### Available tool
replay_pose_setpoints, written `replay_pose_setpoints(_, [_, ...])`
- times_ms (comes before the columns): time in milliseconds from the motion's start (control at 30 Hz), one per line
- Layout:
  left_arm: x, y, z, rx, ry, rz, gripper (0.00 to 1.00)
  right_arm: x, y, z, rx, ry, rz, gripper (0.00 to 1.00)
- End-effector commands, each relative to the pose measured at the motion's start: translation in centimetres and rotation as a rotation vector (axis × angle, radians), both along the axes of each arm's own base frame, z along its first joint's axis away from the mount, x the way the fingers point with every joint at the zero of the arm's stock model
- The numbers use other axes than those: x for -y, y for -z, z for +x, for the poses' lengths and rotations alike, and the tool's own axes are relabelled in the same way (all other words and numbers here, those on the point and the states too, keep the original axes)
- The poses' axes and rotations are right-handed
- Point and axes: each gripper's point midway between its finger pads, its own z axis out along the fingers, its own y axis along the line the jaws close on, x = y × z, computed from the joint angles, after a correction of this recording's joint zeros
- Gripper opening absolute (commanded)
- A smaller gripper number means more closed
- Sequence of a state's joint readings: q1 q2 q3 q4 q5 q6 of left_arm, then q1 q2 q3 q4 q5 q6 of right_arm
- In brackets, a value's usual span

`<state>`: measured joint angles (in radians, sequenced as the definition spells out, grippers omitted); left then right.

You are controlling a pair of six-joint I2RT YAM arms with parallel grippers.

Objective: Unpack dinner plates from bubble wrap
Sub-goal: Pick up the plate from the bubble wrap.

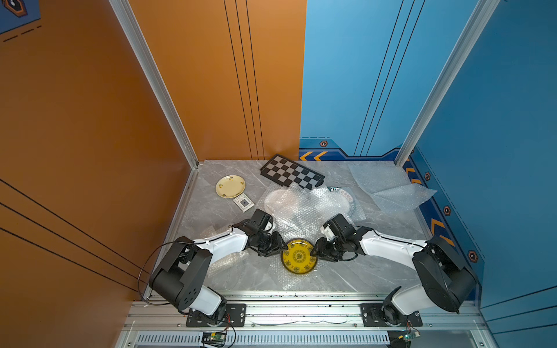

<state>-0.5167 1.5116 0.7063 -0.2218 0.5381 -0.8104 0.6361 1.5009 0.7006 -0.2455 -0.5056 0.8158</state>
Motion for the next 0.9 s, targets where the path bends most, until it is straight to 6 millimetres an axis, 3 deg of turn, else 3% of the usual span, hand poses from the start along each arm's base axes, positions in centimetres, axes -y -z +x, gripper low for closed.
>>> replay_pose_setpoints(0, [0.5,0.6,-0.7,-0.035,0.016,-0.022,0.43,-0.4,0.3,-0.3,-0.008,-0.005,0.018,0.46])
replay_pose_setpoints(200, [1.1,1.3,-0.3,-0.037,0.018,-0.045,0.4,-0.8,0.7,-0.2,-0.015,0.002,0.031,0.39])
replay_pose_setpoints(367, [1.4,1.9,-0.4,-0.053,0.005,-0.07,0.29,-1.2,0.7,0.1,-0.011,0.003,0.044,0.38])
replay_pose_setpoints(533, [1.5,1.7,-0.2,-0.052,0.003,-0.078,0.29,-1.5,0.5,0.4,-0.005,0.006,0.057,0.37])
replay_pose_setpoints(767, [1.7,1.4,-0.2,-0.051,0.006,-0.088,0.29,-1.6,-0.3,0.8,0.023,0.018,0.071,0.24])
replay_pose_setpoints(867, [1.8,1.0,-0.1,-0.042,0.004,-0.095,0.24,-1.7,-0.9,1.0,0.036,0.026,0.08,0.22])
